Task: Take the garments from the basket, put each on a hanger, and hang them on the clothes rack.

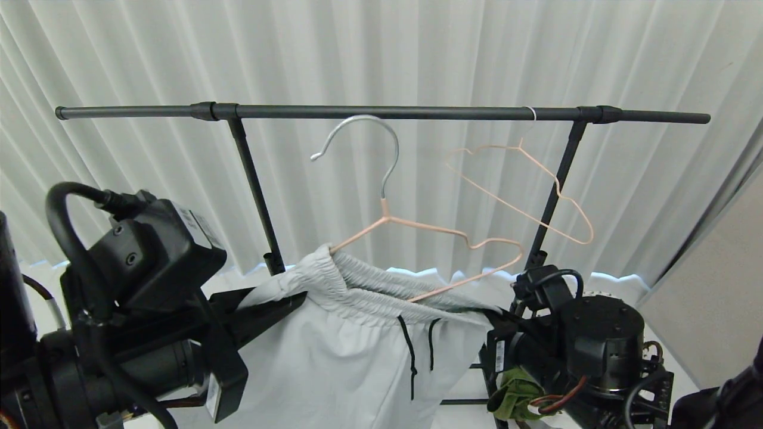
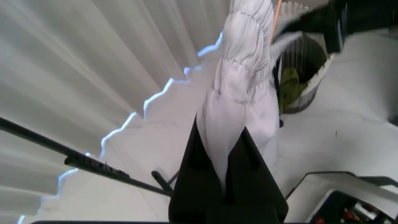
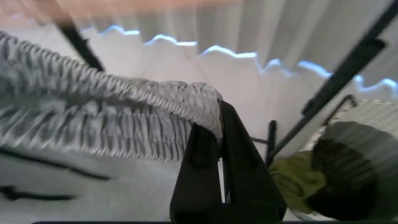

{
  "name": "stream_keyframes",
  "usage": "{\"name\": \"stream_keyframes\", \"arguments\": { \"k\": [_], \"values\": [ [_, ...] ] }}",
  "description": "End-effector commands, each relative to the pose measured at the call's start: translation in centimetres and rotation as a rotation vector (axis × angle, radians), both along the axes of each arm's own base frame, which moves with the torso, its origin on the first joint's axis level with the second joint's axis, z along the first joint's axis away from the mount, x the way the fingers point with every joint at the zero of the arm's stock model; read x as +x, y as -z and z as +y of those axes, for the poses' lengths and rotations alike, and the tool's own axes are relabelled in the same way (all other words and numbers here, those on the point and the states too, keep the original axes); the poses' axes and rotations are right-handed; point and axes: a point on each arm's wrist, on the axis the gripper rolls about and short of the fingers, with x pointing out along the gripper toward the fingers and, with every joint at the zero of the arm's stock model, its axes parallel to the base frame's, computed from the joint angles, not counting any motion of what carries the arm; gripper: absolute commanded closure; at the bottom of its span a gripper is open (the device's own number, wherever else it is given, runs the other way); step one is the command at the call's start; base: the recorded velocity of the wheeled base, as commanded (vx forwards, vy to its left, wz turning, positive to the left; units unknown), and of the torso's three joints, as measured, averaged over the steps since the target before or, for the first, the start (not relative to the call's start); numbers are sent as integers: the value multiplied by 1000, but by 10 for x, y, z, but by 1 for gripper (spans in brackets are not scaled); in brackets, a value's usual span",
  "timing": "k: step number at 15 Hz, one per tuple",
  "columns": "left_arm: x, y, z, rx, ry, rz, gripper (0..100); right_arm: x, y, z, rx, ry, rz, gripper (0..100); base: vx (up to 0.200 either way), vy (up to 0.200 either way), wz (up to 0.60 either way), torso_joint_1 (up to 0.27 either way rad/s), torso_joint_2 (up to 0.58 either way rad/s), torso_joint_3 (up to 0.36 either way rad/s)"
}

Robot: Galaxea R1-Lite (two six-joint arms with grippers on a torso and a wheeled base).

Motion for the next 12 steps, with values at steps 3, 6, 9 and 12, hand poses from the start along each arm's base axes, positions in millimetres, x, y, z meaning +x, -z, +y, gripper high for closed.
{"name": "stream_keyframes", "arguments": {
  "k": [3,6,9,12],
  "values": [
    [-7,13,6,24,1,23,100,17,-10,-34,-4,122,-27,100,0,0,0,0,0,0],
    [-16,30,14,115,33,9,100,16,-15,-39,9,132,-37,100,0,0,0,0,0,0],
    [-21,41,18,149,44,22,100,13,-14,-44,2,136,-32,100,0,0,0,0,0,0],
    [-28,55,23,209,103,21,100,4,-14,-51,-13,89,-22,100,0,0,0,0,0,0]
  ]
}}
